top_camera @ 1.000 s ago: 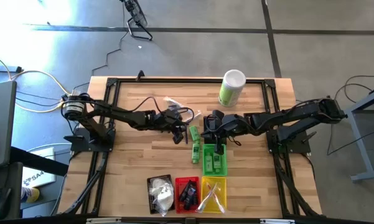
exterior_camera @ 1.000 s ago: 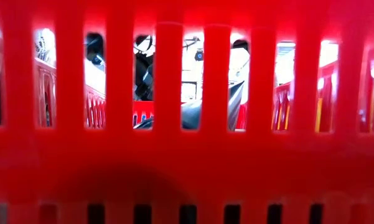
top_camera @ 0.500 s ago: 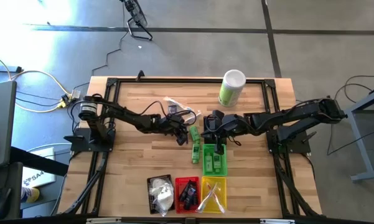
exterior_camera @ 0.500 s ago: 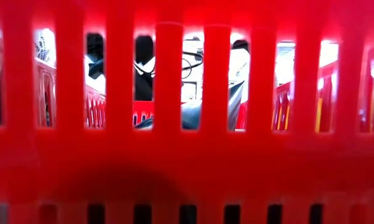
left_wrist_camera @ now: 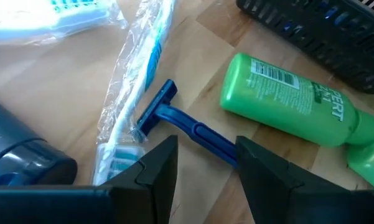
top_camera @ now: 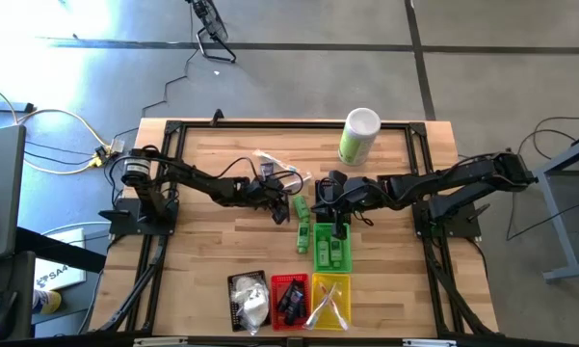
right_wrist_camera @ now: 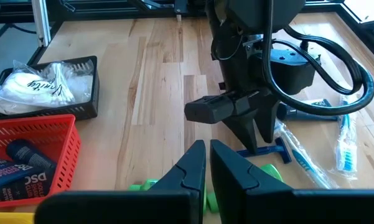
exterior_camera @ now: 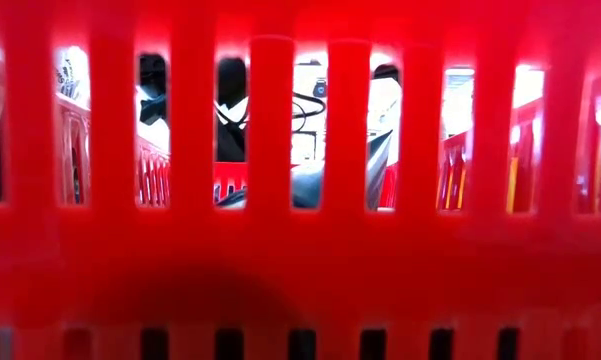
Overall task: Pick & Place Travel size toiletries
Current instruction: Put the blue razor into the top black bin
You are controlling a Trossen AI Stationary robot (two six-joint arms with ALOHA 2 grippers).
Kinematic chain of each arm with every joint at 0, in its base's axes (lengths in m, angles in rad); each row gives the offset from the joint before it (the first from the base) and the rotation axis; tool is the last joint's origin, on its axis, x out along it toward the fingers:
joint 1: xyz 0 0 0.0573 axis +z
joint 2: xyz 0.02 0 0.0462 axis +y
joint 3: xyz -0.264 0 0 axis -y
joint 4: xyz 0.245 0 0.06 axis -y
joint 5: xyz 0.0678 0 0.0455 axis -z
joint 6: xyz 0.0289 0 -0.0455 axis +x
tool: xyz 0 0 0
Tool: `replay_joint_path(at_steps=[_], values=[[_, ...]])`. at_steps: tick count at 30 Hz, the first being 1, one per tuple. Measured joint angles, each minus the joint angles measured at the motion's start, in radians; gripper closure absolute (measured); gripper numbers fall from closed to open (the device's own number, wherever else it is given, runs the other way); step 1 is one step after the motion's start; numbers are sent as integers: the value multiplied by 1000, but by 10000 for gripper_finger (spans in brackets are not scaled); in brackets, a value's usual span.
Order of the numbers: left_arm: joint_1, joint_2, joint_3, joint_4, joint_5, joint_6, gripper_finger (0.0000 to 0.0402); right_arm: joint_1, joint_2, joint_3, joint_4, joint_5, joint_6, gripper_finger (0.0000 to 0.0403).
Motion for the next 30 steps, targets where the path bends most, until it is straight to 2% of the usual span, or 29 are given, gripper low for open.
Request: replay_joint_path(at_steps=[7, 15, 25, 30], values=[[0, -15, -1, -35, -1, 27, 248, 0, 0, 0, 0, 0, 0, 387], [0, -56, -2, -156, -23, 38, 248, 0, 0, 0, 1, 0, 0, 387], [0, -174, -7, -298, -66, 83, 248, 0, 1, 0, -4, 0, 0, 387], [0, -204, -5, -291, -68, 96, 248, 0, 1, 0, -2, 0, 0, 387]])
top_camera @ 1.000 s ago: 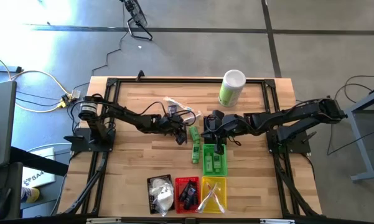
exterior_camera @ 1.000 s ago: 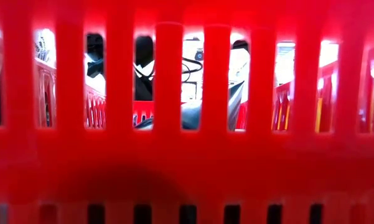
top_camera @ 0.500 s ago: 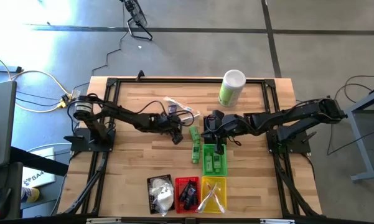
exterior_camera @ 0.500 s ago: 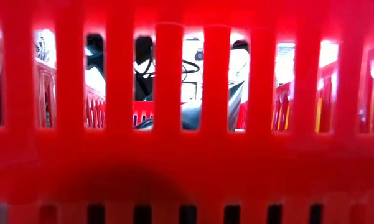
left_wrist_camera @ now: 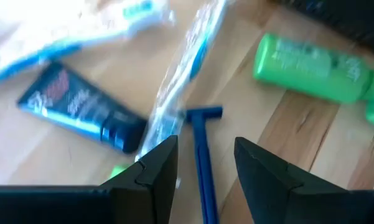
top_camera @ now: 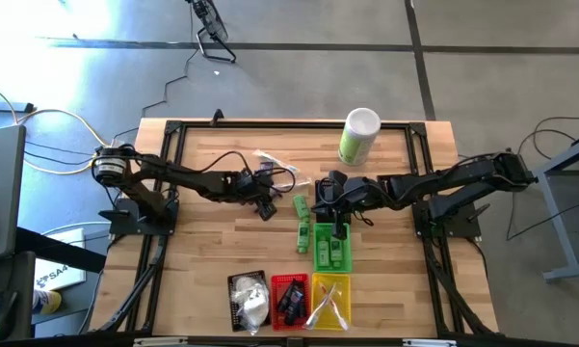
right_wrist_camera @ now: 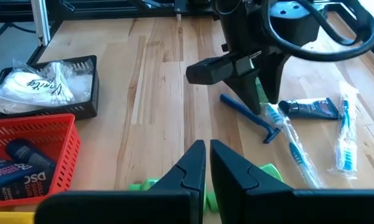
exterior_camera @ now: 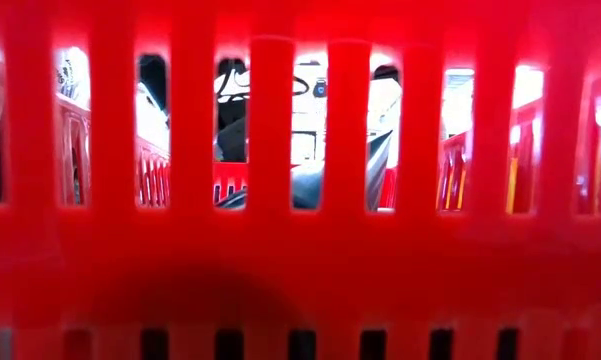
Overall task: Pick & Place Travel size toiletries
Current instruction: Put the blue razor into the top black bin
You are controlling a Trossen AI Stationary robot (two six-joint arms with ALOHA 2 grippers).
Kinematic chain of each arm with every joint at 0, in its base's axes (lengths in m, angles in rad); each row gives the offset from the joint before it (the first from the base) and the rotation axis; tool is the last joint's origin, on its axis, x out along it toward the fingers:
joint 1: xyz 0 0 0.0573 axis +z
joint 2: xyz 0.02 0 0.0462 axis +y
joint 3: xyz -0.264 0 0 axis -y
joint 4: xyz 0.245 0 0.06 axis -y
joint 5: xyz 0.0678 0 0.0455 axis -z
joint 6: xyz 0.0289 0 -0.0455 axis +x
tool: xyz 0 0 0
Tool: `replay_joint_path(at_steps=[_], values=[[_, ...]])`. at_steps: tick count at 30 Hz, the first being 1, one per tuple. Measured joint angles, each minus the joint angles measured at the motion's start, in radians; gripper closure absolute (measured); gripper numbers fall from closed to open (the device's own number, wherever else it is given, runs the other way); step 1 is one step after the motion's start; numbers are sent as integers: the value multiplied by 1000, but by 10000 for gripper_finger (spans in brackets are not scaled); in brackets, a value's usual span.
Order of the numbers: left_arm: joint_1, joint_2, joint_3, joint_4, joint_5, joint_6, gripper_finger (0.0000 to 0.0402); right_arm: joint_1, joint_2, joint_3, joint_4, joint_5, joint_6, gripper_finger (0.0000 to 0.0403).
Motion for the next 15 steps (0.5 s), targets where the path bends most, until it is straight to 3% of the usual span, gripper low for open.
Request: replay_joint_path(at_steps=[15], values=[[-2, 5, 1, -72, 65, 11, 248, 0, 0, 0, -5, 0, 0, 387]])
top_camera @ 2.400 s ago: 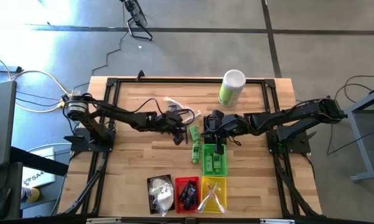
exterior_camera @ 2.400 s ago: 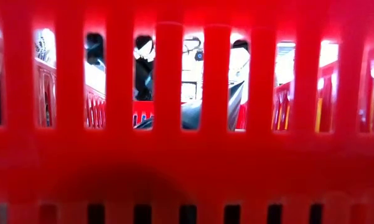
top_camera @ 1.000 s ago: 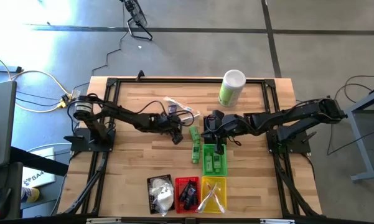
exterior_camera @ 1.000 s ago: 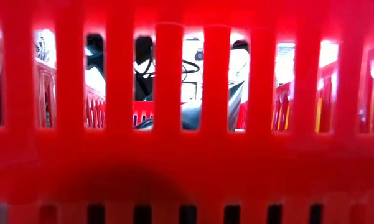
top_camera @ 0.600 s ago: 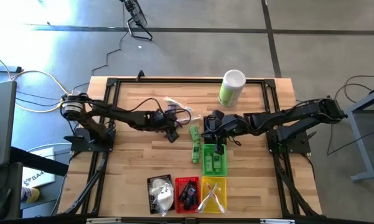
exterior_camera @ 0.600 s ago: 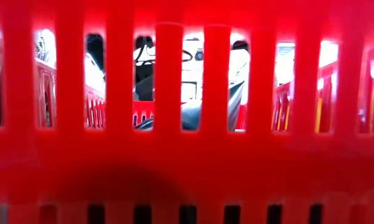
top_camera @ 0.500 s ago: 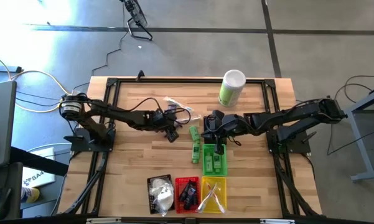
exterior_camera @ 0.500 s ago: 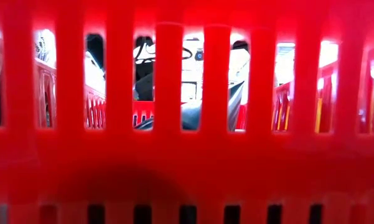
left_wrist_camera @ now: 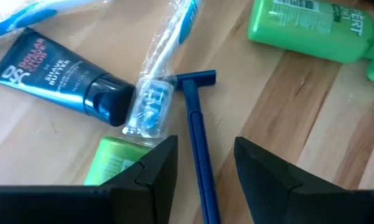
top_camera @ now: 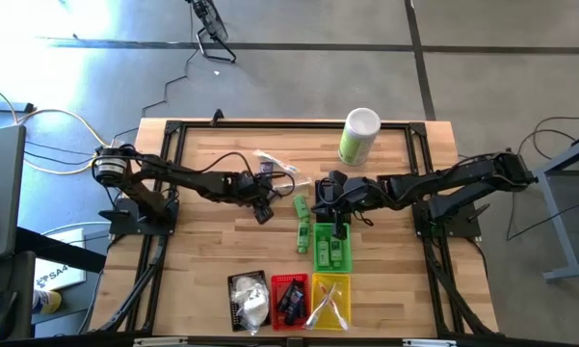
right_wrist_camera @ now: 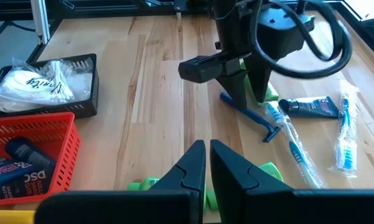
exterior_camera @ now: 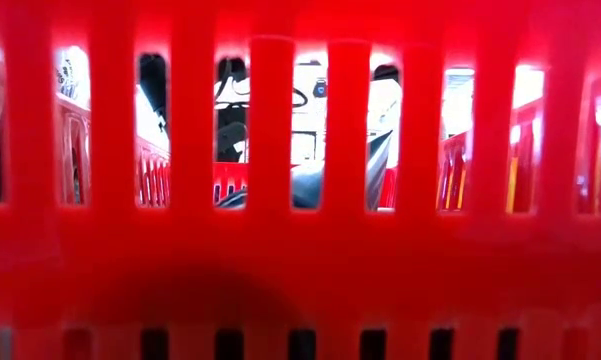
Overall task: Pick & Place Travel size toiletries
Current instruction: Put the blue razor into the top black bin
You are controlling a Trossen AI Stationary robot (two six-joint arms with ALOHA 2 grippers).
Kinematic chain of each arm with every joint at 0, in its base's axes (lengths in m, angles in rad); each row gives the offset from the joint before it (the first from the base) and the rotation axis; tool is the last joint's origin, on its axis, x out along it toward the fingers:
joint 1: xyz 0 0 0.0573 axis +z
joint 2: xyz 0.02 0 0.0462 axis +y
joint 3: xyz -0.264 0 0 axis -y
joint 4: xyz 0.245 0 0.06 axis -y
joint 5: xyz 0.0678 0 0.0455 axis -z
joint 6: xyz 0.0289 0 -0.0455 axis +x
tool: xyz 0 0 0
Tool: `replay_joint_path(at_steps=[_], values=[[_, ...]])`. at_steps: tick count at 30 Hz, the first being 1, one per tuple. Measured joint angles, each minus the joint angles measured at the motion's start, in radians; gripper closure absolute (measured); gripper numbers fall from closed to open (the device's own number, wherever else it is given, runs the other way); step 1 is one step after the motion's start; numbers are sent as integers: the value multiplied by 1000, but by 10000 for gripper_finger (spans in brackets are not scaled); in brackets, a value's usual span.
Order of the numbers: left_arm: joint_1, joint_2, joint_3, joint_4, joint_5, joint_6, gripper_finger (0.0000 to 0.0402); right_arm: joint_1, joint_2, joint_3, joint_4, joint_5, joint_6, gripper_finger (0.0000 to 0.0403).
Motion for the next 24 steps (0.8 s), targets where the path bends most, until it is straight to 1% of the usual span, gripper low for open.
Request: replay_joint_path(at_steps=[5, 8, 9, 12, 17, 21, 24], values=[[-14, 20, 1, 14, -9, -4, 248, 0, 0, 0, 0, 0, 0, 387], [-20, 31, -1, -3, -41, -1, 248, 0, 0, 0, -1, 0, 0, 387], [-24, 42, 0, 17, -49, 0, 248, 0, 0, 0, 0, 0, 0, 387], [-24, 63, -2, 3, -49, -1, 248, 0, 0, 0, -1, 0, 0, 387], [-24, 109, 1, 44, -41, -7, 248, 0, 0, 0, 0, 0, 0, 387], [-24, 115, 2, 44, -42, -8, 248, 0, 0, 0, -1, 0, 0, 387], [-24, 116, 2, 45, -41, -7, 256, 0, 0, 0, 0, 0, 0, 387]])
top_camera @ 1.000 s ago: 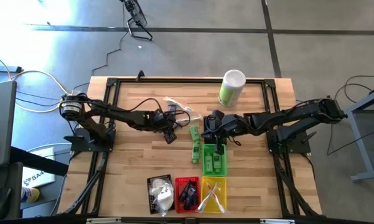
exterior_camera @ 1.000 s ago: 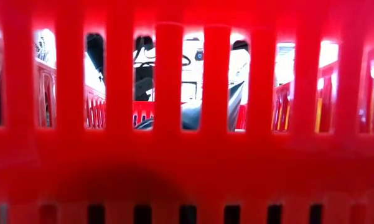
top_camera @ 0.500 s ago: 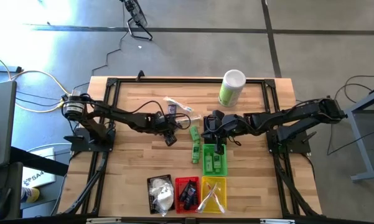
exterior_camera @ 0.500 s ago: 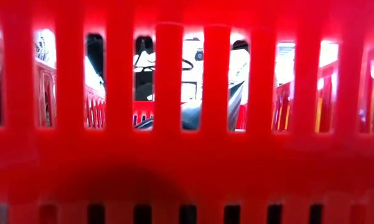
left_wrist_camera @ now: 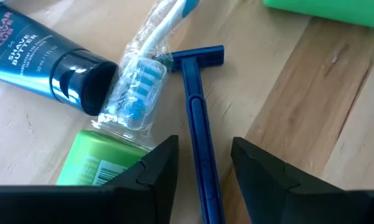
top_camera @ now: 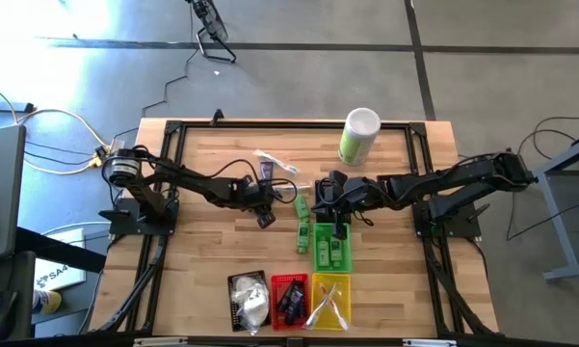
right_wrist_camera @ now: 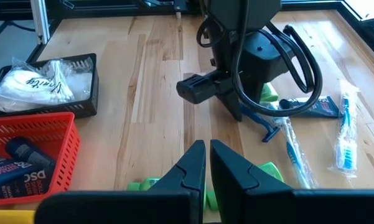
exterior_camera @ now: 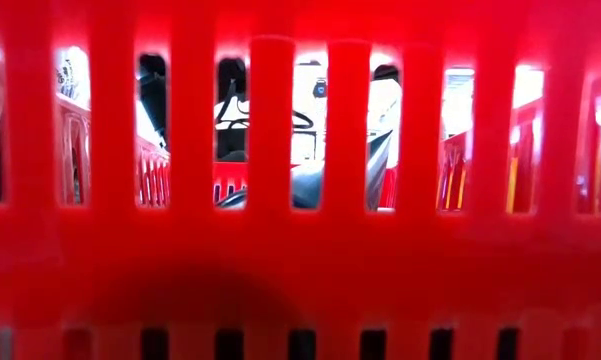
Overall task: Pick & Place Travel size toiletries
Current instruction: Put the blue razor into the top black bin
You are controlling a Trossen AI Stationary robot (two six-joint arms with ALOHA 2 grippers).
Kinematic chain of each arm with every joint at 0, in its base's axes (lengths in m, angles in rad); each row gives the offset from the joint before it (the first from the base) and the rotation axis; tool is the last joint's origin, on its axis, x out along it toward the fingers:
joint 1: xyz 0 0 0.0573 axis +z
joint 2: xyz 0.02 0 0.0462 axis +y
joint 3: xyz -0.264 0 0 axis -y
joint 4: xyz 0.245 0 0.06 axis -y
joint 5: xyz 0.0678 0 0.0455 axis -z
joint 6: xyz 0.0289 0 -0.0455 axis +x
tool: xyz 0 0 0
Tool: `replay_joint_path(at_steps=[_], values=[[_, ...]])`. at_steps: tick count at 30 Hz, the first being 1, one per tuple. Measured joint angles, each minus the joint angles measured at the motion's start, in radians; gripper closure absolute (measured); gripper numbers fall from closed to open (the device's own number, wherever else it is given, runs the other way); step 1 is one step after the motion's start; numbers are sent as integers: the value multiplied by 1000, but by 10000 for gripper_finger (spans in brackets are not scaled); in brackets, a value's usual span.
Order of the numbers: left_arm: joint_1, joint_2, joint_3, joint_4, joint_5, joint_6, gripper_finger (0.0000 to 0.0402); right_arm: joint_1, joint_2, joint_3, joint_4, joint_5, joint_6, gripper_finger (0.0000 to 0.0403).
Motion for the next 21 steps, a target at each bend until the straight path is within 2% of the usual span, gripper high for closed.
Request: replay_joint_path(at_steps=[12, 21], values=[[0, -2, 0, 4, 9, 0, 345, 0, 0, 0, 0, 0, 0, 387], [1, -40, -4, -9, 7, 33, 366, 0, 0, 0, 0, 0, 0, 387]])
